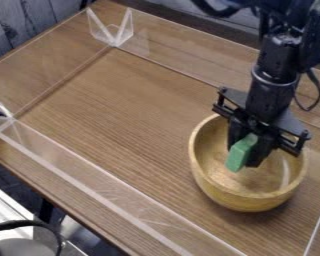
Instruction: Put the green block in the brown bowl
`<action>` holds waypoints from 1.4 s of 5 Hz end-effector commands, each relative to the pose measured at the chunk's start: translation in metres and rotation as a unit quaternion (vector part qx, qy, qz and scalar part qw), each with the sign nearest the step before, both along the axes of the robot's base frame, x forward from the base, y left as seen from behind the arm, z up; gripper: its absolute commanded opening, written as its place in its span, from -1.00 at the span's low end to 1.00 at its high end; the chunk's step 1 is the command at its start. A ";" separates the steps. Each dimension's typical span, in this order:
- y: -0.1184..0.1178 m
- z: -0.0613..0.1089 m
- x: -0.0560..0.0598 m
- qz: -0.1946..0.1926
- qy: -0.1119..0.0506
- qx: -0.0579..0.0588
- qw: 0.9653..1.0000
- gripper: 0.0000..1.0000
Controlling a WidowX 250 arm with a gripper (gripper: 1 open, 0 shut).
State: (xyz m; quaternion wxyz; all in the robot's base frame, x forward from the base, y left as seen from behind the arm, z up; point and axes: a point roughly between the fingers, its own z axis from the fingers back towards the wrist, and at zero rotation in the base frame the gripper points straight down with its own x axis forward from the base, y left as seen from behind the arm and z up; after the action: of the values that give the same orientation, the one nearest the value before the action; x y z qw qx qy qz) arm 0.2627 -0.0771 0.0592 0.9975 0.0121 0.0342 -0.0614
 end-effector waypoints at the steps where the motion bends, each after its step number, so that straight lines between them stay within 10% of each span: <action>1: -0.005 0.005 0.008 -0.004 -0.015 0.001 1.000 -1.00; 5: -0.004 0.000 0.007 0.006 -0.007 0.004 1.000 -1.00; 6: -0.005 -0.001 0.008 0.018 0.008 0.001 1.000 1.00; 7: -0.005 -0.001 0.010 0.032 0.022 -0.003 0.999 1.00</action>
State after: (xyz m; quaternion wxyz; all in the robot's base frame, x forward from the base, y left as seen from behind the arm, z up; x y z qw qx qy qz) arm 0.2596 -0.0815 0.0438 0.9957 0.0143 0.0857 -0.0335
